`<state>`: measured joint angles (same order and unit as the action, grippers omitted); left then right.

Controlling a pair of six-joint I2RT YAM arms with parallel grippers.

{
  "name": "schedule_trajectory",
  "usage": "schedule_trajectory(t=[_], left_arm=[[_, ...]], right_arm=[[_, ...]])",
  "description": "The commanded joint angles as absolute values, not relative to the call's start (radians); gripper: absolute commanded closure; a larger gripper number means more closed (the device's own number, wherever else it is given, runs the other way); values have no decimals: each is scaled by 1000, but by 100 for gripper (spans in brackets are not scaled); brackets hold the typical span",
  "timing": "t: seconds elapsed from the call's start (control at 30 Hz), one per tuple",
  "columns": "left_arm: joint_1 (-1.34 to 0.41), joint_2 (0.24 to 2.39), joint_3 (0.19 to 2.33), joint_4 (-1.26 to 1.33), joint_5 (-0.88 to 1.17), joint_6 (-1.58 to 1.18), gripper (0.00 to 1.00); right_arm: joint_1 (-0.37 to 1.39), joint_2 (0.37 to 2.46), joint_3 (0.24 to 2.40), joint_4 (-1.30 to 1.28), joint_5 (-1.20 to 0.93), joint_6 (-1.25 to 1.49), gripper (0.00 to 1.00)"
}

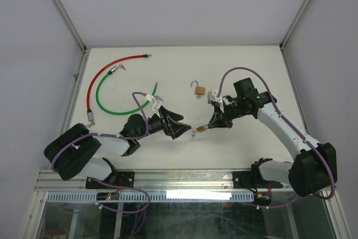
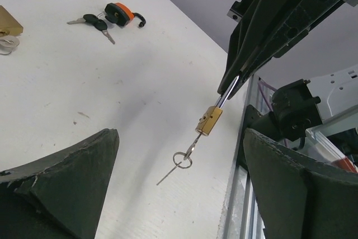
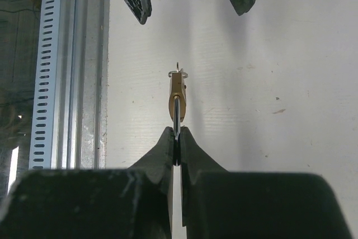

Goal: Lock with the key
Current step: Lock the lock.

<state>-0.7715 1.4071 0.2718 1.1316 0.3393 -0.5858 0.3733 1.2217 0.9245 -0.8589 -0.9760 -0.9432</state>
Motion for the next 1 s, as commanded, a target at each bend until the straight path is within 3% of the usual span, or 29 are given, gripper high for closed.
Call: schedule_trajectory(t=[0.0,0.23,0.33,0.77,0.97], left_arm=[[-770,1387,260,1165,308,-584,4],[-885,1366,219,1166,153,-331,10],[-942,1393,218,1219,117,-228,17],[-982,1510,298,1203,117,-206,46],[-982,1537,326,1220,177,-228,48]], right_arm=[[364,1185,937,-846,-1037,-953,100],[362,1187,936,-846,-1043,-950,100],[359,1189,937,-847,-1047,-949,100],[355,1186,932,-847,-1053,-951,100],[354,1188,933,-847,-1052,-953,100]])
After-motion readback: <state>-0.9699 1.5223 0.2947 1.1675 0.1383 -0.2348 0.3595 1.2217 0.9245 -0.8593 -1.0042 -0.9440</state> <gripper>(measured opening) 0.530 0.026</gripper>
